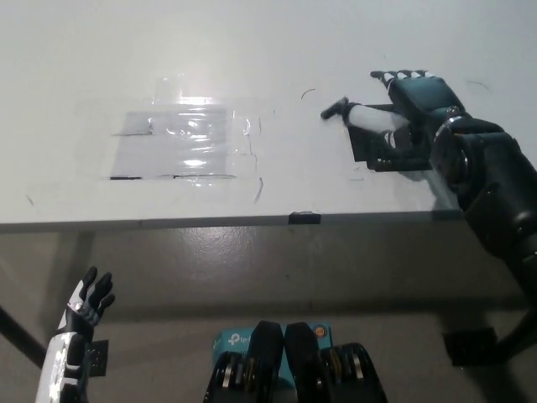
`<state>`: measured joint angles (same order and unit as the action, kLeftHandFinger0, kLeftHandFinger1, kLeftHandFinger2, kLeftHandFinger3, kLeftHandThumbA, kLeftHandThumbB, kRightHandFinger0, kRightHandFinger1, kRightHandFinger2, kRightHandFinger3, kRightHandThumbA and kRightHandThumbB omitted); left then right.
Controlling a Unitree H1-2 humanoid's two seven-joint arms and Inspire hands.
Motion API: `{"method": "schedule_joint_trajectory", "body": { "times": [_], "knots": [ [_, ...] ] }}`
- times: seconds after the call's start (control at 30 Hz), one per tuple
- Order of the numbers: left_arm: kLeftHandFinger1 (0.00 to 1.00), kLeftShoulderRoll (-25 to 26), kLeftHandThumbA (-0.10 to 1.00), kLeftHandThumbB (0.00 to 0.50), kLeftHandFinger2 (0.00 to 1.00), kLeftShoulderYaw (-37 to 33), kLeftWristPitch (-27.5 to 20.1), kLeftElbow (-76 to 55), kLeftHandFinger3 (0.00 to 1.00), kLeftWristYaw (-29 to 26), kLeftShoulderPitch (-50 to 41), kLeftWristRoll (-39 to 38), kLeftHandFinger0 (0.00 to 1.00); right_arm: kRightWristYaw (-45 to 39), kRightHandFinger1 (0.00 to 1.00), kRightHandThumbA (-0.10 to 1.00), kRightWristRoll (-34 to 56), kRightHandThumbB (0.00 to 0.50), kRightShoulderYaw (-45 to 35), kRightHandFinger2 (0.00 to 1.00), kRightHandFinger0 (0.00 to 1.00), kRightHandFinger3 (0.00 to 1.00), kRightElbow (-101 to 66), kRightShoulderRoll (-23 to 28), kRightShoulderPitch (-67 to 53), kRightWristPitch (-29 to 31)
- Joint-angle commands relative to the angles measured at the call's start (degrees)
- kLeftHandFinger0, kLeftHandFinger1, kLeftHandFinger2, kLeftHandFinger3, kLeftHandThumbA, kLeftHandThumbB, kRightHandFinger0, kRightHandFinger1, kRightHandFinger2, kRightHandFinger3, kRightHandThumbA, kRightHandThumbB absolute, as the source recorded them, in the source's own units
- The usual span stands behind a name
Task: The robot uses right hand to pick up a small white air pumper and uses its left hand to compress it, and then puts it on the desk
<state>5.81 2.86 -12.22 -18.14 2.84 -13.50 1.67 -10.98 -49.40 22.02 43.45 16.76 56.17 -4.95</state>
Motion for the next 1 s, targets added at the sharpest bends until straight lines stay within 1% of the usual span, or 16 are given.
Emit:
{"method": "schedule_joint_trajectory", "body": {
  "times": [0.0,0.03,0.07,0.13,0.2,0.27,0.33,0.37,0.47,0.6,0.63,0.73,0.77,0.8,0.83,0.97],
  "knots": [
    [1.0,0.8,1.0,0.174,1.0,0.3,-1.6,-0.7,1.0,0.0,-0.8,0.0,1.0,3.3,1.0,0.68,1.2,0.298,-0.7,1.0,1.0,1.0,-4.2,2.3,1.7,0.7],
    [1.0,0.7,1.0,0.17,1.0,0.4,-1.9,-0.7,1.0,-0.1,-0.7,0.2,1.0,3.1,1.0,0.71,1.7,0.304,-1.0,1.0,1.0,1.0,-5.1,2.5,1.4,0.8],
    [1.0,0.6,1.0,0.167,1.0,0.3,-1.9,-0.7,1.0,0.0,-0.6,-0.2,1.0,1.8,1.0,0.8,2.4,0.331,-1.5,1.0,1.0,1.0,-7.0,2.9,1.0,0.2],
    [1.0,0.7,1.0,0.175,1.0,0.2,-1.5,-0.7,1.0,0.2,-0.5,-0.8,1.0,2.2,1.0,0.88,3.4,0.401,-2.5,1.0,1.0,1.0,-9.2,3.5,0.4,0.9],
    [1.0,0.7,1.0,0.18,1.0,0.1,-1.5,-0.9,1.0,0.2,-0.5,-0.4,1.0,3.0,1.0,0.95,5.5,0.44,-4.2,1.0,1.0,1.0,-11.8,4.0,-0.2,2.5],
    [1.0,0.7,1.0,0.194,1.0,0.2,-0.9,-1.0,1.0,0.2,-0.3,-0.5,1.0,1.5,1.0,0.94,8.9,0.424,-6.6,1.0,1.0,1.0,-15.0,4.1,-0.2,3.0],
    [1.0,0.6,1.0,0.188,1.0,0.2,-1.7,-0.9,1.0,-0.1,-0.1,0.7,1.0,-2.7,1.0,1.0,12.6,0.416,-9.1,1.0,1.0,1.0,-20.2,4.7,-0.2,1.6],
    [1.0,0.7,1.0,0.178,1.0,0.1,-2.3,-0.6,1.0,0.0,0.1,0.5,1.0,-3.5,1.0,1.0,15.5,0.428,-11.0,1.0,1.0,1.0,-21.9,4.6,-0.2,1.8],
    [1.0,0.4,1.0,0.19,1.0,-0.2,-1.6,-0.4,1.0,0.1,1.6,0.4,1.0,-3.3,1.0,1.0,18.5,0.415,-14.2,1.0,1.0,1.0,-25.8,5.1,0.6,2.4],
    [1.0,0.4,1.0,0.211,1.0,-1.3,-1.1,0.1,1.0,0.8,4.0,0.4,1.0,-1.3,1.0,1.0,25.5,0.376,-21.4,1.0,1.0,1.0,-45.0,4.0,-4.0,1.4],
    [1.0,0.6,1.0,0.22,1.0,-1.4,-1.3,0.6,1.0,1.0,4.5,0.3,1.0,-0.9,1.0,1.0,27.0,0.379,-22.9,1.0,1.0,1.0,-53.3,3.0,-7.6,0.4],
    [1.0,0.9,1.0,0.219,1.0,-1.9,-1.5,1.4,1.0,1.7,6.0,0.0,1.0,-0.4,1.0,1.0,29.0,0.348,-24.5,1.0,1.0,1.0,-65.7,1.5,-14.8,-0.9],
    [1.0,1.1,1.0,0.219,1.0,-2.1,-1.6,2.1,1.0,2.0,6.5,-0.2,1.0,0.6,1.0,1.0,30.7,0.315,-24.5,1.0,1.0,1.0,-72.0,0.3,-20.4,0.5],
    [1.0,1.4,1.0,0.219,1.0,-2.0,-1.4,2.4,1.0,2.2,7.1,-0.5,1.0,1.4,1.0,1.0,30.8,0.312,-24.4,1.0,1.0,1.0,-74.2,-0.4,-22.4,1.1],
    [1.0,1.4,1.0,0.217,1.0,-2.0,-1.4,3.0,1.0,2.4,7.7,-1.0,1.0,3.5,1.0,1.0,31.8,0.282,-23.4,1.0,1.0,1.0,-77.5,-2.2,-27.8,4.1],
    [1.0,0.9,1.0,0.224,1.0,-1.7,-1.7,4.8,1.0,2.0,8.7,-1.2,1.0,7.1,1.0,1.0,32.5,0.246,-20.4,1.0,1.0,1.0,-79.7,-7.1,-38.1,9.5]
  ]
}}
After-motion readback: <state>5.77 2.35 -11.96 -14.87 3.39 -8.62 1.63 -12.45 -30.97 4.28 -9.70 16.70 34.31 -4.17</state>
